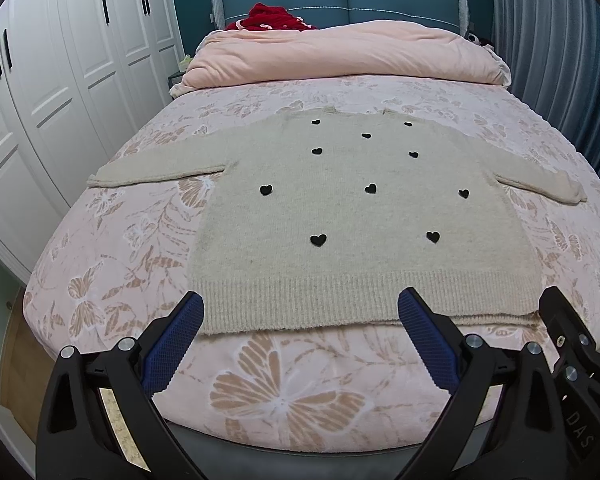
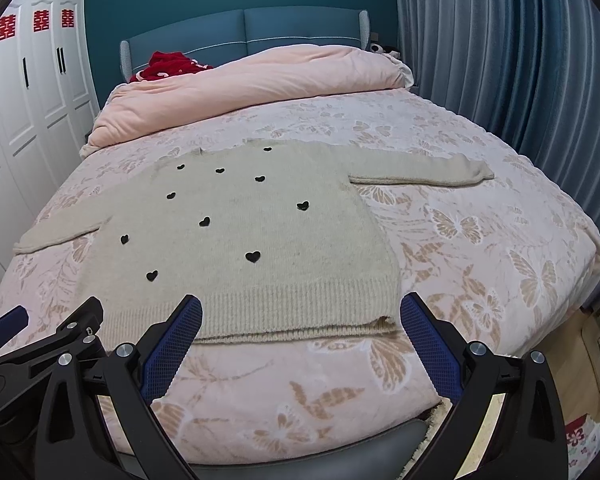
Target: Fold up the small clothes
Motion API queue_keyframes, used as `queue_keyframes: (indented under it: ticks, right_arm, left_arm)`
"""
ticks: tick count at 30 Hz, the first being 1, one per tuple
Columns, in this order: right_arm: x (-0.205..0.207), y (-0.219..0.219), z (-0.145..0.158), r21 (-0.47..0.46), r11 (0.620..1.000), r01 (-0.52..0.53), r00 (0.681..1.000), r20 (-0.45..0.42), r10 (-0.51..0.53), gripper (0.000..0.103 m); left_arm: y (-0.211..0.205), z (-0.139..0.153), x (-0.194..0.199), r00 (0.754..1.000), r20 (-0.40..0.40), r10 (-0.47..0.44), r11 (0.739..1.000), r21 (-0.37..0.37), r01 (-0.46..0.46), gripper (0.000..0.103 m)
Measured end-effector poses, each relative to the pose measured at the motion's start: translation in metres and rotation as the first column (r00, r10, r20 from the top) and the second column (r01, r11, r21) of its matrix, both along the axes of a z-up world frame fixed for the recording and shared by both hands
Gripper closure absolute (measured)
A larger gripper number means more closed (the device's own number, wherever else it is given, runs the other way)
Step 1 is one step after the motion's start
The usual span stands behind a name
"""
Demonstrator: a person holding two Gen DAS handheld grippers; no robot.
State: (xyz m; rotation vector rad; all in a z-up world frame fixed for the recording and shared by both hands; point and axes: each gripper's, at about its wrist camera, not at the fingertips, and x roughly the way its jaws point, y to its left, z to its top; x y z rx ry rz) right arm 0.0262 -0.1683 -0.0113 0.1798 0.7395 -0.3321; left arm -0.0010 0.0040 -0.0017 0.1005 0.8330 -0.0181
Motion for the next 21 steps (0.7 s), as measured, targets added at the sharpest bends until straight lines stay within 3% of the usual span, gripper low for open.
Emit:
queue_keyframes:
  ticks: [21]
  right_arm:
    - [-0.0001, -0.0014, -0.0059, 0.007, 1.0, 0.005, 1.0, -0.007, -0.005, 0.005]
  left_arm:
    - [0.0009, 0.0001, 0.0002, 1.0, 0.001, -0.001, 1.0, -0.001, 0.001, 0.008]
